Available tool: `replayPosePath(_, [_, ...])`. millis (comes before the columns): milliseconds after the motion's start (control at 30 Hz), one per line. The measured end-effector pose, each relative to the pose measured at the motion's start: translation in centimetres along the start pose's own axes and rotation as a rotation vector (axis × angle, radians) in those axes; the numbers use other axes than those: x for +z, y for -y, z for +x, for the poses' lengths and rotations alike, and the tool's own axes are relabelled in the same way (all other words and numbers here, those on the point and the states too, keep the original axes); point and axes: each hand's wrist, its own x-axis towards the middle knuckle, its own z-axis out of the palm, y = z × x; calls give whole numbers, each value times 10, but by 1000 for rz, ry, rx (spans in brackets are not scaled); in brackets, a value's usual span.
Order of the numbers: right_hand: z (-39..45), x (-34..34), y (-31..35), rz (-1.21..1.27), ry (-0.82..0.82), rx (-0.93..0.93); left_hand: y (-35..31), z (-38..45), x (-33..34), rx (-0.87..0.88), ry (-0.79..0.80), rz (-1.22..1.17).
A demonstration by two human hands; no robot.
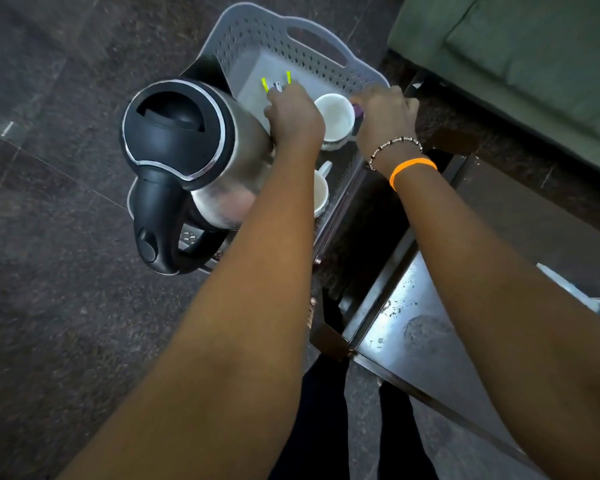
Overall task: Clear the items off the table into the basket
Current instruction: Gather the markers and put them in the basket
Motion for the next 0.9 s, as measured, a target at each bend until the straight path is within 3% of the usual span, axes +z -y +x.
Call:
replayPosePath(100, [-5,-5,-2,111,-22,24,0,-11,-5,35,-22,-72])
replayPosePath(333, [-62,-18,-13,643,-247,89,1,-88,2,229,-127,-382])
replayPosePath(500, [-127,-18,-48,763,-248,208,0,-161,34,304,29,-492])
replayPosePath(900, [-307,-9,-224,889,-208,659,-30,-317,167,314,375,-274])
